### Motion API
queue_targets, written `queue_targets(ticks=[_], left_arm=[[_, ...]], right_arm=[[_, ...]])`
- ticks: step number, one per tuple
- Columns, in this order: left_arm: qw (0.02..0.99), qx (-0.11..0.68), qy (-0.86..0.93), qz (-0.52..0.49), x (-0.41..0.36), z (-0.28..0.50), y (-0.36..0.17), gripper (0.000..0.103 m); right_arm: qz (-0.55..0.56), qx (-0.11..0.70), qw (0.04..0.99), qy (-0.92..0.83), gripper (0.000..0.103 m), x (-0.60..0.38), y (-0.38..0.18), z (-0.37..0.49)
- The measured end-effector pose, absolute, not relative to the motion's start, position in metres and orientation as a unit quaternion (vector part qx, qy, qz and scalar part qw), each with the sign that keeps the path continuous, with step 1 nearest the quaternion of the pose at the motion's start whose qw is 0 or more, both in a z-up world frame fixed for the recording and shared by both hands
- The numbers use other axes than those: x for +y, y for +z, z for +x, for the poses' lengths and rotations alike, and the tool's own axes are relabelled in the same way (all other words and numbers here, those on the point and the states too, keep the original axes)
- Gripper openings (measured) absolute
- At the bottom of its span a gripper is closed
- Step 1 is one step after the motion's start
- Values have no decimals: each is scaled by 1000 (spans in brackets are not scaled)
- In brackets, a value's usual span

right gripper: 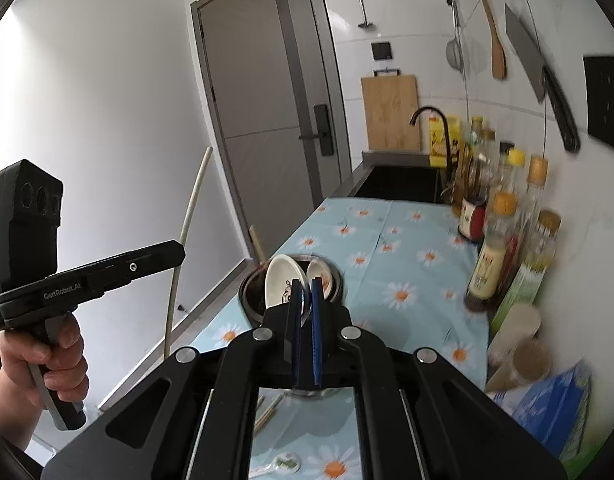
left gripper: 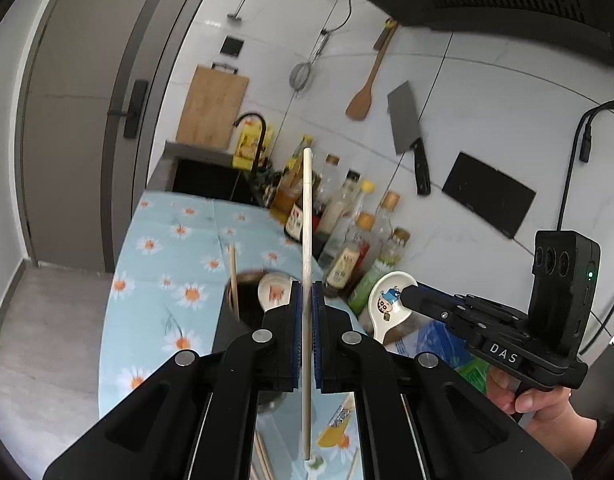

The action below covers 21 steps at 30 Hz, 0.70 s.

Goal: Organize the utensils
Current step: 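Carry chopstick and small spoon up and lower them into the black holder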

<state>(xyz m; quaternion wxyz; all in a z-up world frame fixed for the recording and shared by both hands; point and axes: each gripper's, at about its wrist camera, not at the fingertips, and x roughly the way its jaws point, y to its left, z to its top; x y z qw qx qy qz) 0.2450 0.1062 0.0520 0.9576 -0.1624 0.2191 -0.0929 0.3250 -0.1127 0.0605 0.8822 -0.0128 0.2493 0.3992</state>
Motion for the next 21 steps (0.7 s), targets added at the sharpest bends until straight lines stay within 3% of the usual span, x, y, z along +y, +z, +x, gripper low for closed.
queue_targets(ticks=[21], left_arm=[[981,91,-74,-155,116,291,89,4]], right_arm=[[-45,167,912,372,6,-95,116,369]])
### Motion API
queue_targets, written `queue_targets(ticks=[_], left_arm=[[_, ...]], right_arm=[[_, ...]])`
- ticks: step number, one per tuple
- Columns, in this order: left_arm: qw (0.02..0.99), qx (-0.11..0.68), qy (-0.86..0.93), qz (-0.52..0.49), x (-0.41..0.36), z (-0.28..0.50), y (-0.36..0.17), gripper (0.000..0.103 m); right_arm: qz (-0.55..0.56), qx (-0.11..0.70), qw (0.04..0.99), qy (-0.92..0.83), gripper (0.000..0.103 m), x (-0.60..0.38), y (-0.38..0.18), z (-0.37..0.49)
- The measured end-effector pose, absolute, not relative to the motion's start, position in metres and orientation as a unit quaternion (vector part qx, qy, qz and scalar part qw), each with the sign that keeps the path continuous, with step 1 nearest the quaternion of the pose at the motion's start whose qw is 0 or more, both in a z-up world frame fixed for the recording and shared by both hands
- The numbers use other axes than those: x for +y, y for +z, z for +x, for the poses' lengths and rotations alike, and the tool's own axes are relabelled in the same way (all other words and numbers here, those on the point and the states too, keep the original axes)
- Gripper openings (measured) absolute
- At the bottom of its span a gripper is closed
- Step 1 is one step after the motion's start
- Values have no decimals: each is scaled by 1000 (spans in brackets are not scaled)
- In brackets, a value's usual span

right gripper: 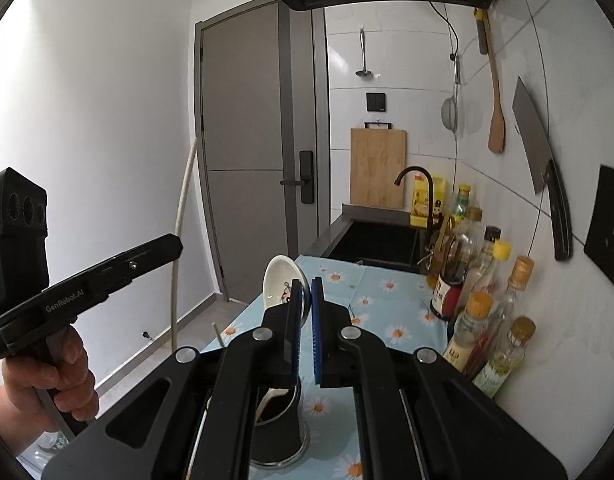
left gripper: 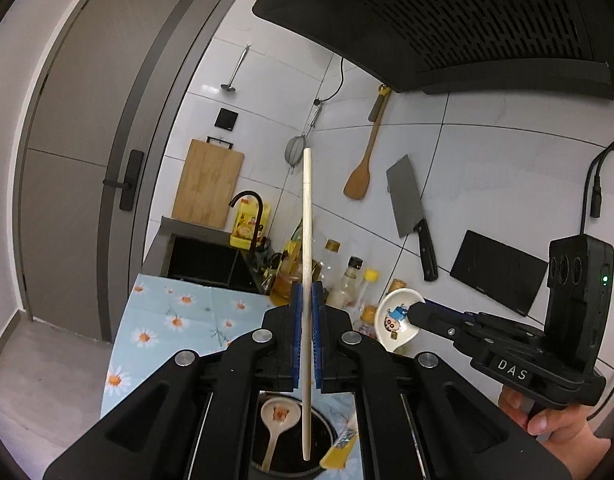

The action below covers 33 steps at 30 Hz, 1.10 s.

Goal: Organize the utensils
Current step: 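Carry chopstick and small spoon up and lower them into the black holder, then open both tools to release the utensils into the holder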

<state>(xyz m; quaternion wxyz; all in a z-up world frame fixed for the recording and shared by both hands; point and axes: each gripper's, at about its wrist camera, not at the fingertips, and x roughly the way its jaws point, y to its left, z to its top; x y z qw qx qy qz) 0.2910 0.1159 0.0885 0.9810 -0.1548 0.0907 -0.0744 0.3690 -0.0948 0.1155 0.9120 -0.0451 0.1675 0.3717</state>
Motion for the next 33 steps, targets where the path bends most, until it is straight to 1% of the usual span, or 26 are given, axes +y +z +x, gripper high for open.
queue_targets(ticks=[5,8,17,19,21,22,23,26,33], left_arm=[[982,76,-81,-150,111,301,77,3],[983,81,-79,-143,108,307,65,4],[983,109,-69,-133,105,318,25,4],[982,117,-68,-132,103,319,19,4],[980,130,-69,-136,103,319,13,4],[979,133,-67,-137,103,318,11,5],[978,140,-69,-138,103,317,9,5],[976,154,-70,-139,102,316,5,5],[976,149,-67,-145,105,305,7,5]], right_arm=[[-57,157,919,358,6,-82,113,379],[-61,161,919,356,6,-76,105,385],[-73,204,909,357,6,-62,69,399],[-67,219,903,364,8,-60,63,401],[-56,231,896,376,13,-60,60,402],[-55,233,896,375,19,-60,58,402],[-54,235,896,374,21,-60,57,402],[-40,240,894,377,22,-63,57,403],[-12,250,890,381,22,-70,63,403]])
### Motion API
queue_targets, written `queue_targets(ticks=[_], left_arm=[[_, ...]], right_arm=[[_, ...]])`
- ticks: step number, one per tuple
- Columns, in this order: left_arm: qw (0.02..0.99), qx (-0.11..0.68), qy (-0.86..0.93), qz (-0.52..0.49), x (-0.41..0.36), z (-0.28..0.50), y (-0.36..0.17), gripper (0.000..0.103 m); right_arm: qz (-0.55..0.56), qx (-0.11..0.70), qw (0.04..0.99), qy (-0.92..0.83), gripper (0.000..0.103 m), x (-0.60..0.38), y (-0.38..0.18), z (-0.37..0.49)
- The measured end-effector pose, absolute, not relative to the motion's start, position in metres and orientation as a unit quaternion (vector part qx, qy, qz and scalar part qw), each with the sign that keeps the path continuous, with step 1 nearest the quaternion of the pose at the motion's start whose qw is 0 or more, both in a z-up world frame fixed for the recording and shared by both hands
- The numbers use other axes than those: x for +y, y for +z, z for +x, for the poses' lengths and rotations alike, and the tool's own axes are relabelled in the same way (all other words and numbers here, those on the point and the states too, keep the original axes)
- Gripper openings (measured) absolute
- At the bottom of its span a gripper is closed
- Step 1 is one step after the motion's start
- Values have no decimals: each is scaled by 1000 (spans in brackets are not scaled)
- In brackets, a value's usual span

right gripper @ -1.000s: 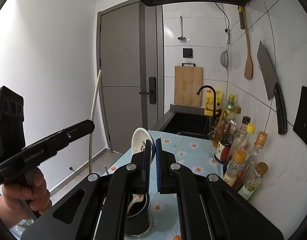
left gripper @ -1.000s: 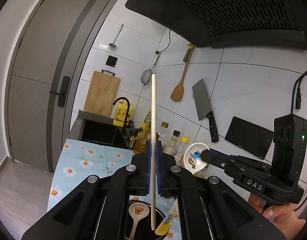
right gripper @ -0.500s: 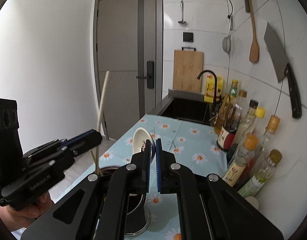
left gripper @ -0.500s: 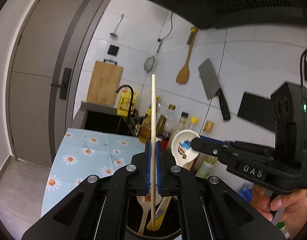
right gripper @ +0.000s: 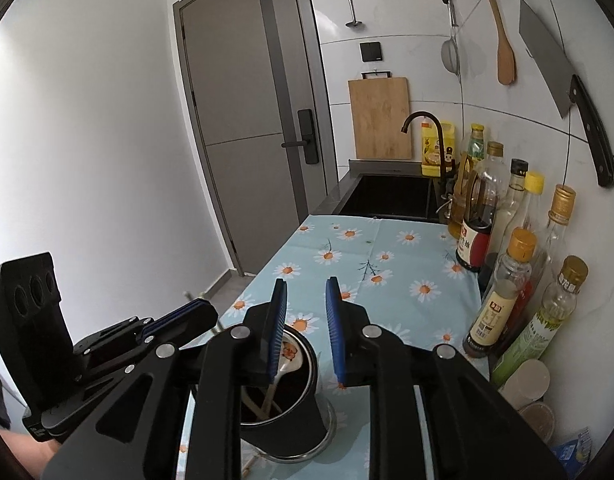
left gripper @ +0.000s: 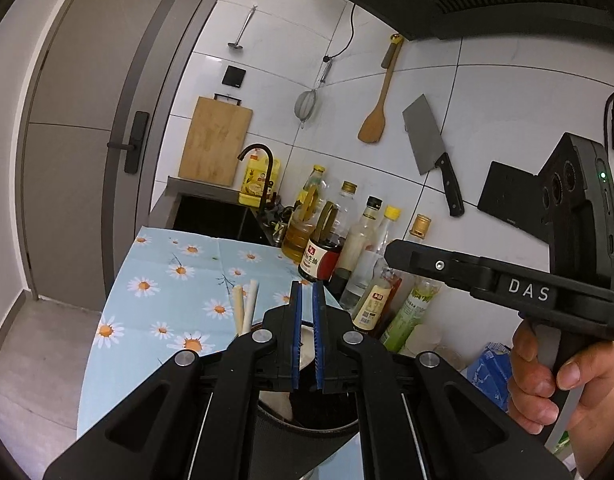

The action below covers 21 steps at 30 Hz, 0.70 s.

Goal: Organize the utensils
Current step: 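Open both tools to release the utensils into the holder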

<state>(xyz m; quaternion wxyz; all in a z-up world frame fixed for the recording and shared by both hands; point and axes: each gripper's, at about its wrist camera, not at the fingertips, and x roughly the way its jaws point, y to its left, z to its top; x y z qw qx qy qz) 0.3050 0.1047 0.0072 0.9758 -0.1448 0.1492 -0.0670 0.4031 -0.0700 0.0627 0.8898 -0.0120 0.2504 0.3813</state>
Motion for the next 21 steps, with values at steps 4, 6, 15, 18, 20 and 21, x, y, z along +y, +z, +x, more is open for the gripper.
queue_targets(ticks=[4,6,15,18,20,21], left_arm=[[977,147,-62,-142,104,300,10,5],[978,146,-57,-138,103,296,12,5],[980,145,-47,-131,99,274,23,16],[979,150,-41,-134,101,264,26,16],[978,151,-37,-135,102,255,27,16],[978,153,-34,-135,103,251,27,16]], right_arm=[[-10,252,889,382,22,-70,64,401],[-8,252,888,384,22,-71,66,399],[17,266,877,400,25,-78,66,380],[23,279,868,409,26,-81,64,366],[24,287,866,409,28,-82,62,361],[26,291,864,410,31,-82,59,357]])
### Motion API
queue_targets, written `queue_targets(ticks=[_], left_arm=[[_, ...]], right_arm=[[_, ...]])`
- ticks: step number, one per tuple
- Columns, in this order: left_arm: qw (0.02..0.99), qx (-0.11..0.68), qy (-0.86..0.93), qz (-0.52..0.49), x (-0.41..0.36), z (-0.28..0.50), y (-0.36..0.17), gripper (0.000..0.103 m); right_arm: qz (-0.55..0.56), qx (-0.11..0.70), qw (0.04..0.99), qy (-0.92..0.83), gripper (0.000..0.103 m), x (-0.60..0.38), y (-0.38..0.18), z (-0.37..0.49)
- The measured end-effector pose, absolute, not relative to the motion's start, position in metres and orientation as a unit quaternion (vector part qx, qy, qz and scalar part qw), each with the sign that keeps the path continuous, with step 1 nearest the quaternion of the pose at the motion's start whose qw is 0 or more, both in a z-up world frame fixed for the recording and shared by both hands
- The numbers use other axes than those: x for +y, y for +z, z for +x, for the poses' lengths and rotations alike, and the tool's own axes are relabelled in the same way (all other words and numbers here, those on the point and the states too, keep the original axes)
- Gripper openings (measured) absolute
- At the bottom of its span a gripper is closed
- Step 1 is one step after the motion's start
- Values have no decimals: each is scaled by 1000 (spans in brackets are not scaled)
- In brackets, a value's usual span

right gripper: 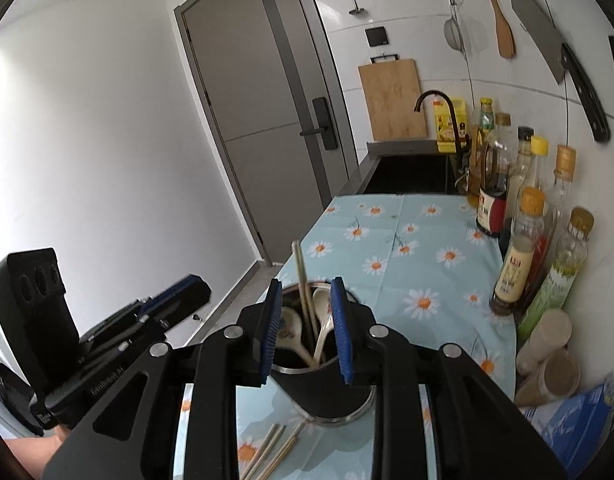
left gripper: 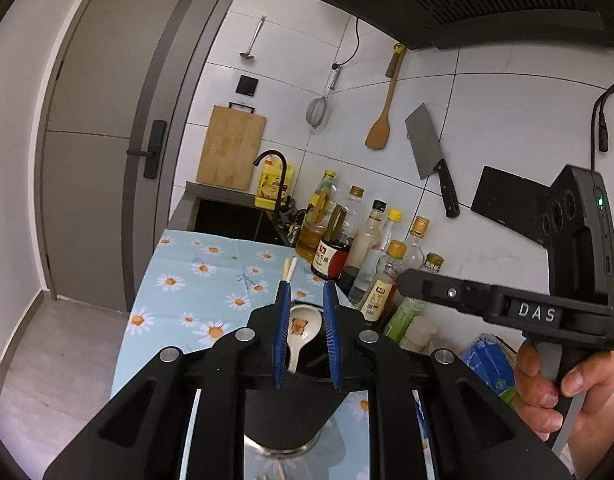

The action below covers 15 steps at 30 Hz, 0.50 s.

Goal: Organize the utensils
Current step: 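Open both tools to release the utensils into the holder, then move the left tool back down toward the remaining chopsticks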

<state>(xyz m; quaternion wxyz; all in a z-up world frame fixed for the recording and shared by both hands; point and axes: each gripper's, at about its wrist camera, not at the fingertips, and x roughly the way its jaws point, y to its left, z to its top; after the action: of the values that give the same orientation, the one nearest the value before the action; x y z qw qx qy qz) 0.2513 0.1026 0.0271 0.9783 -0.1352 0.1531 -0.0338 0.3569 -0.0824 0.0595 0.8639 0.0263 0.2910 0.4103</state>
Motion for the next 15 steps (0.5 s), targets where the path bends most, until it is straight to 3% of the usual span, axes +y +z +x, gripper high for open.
queue_targets(ticks=[15], left_arm=[[947,279,-5,-158,111,221,-9,16]], right_arm=[[64,422,800,422,31,-79,-8,330]])
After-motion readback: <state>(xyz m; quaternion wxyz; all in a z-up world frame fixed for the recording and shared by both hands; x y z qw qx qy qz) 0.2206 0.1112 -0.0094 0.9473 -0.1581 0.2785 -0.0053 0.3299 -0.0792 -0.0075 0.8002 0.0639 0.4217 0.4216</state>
